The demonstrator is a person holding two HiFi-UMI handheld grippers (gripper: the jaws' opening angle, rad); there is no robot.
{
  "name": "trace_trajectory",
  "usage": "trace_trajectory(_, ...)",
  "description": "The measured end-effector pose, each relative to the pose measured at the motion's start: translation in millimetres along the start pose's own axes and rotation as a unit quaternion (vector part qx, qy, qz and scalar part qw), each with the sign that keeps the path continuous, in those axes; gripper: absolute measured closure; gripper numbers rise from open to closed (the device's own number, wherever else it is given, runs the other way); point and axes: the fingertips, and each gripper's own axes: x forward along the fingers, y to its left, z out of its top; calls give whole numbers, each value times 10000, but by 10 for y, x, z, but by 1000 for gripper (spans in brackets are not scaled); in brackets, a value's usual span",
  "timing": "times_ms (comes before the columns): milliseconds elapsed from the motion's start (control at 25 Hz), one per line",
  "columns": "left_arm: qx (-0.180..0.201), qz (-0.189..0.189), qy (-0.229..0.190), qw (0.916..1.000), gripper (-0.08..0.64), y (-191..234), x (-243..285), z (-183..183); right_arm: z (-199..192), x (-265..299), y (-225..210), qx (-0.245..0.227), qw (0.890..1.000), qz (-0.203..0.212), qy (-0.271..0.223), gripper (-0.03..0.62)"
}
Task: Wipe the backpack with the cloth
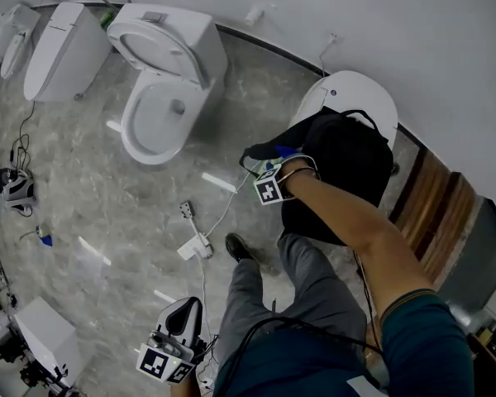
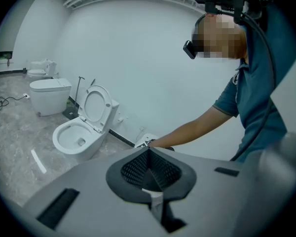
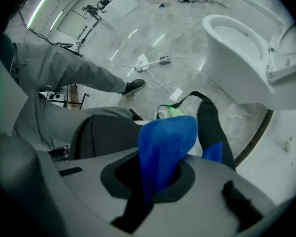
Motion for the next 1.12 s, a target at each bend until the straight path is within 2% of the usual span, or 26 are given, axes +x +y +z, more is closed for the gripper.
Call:
trace_trajectory(120,-48,40,-51,10000,555,128,-161,-55,472,253,464,-2,9998,179,-48,561)
trace_trajectory(280,-89,12,-72,9999,555,230,-342,-110,915,466,1090,-255,9986,468,52,561)
trace_trajectory(360,-63,-31,-93,9999,555,254,-412,-98,1076,478,1256,14,9986,494,-199,561)
trace_trajectory(440,-25,-80,-112,9999,555,271,-462,-80,1199,414,1312,535,9952,425,-695,561)
trace_trajectory(520,6,-123,-107,9999,555,284,-486,-74,1306,263,1292,1269,9799,288,-1514,561)
trace_trajectory(560,18,-148,-93,9998,555,287,-488,-75,1338,159,1244,1637,9662,112,-1987,561)
trace_trajectory(600,32,-178,-76,9998,555,287,-483,-75,1343,48,1188,2024,9482,-80,-2448,561)
trace_trajectory(640,50,-213,-58,9997,555,283,-476,-73,1316,-54,1145,2490,9247,-193,-2874,561)
trace_trajectory(680,73,-249,-41,9997,555,275,-468,-67,1254,-130,1127,3079,8936,-175,-3261,561)
trace_trajectory(720,97,-284,-25,9995,555,264,-459,-56,1146,-171,1129,3774,8525,-51,-3616,561)
trace_trajectory(760,121,-320,-10,9994,554,251,-445,-40,994,-180,1151,4502,8013,123,-3938,561)
trace_trajectory(800,147,-359,7,9992,554,237,-424,-19,815,-164,1201,5174,7434,317,-4227,561)
trace_trajectory(840,178,-398,27,9990,555,223,-397,4,629,-136,1284,5740,6847,503,-4462,561)
trace_trajectory(880,211,-434,47,9988,555,211,-366,27,441,-95,1396,6211,6307,641,-4608,561)
trace_trajectory(920,243,-466,67,9986,555,201,-332,47,244,-30,1532,6617,5841,708,-4646,561)
trace_trajectory(1040,314,-561,140,9978,555,148,-217,89,-498,306,2038,7677,4692,503,-4335,561)
trace_trajectory(1120,371,-651,200,9970,555,74,-115,111,-1147,525,2344,8280,3945,4,-3984,561)
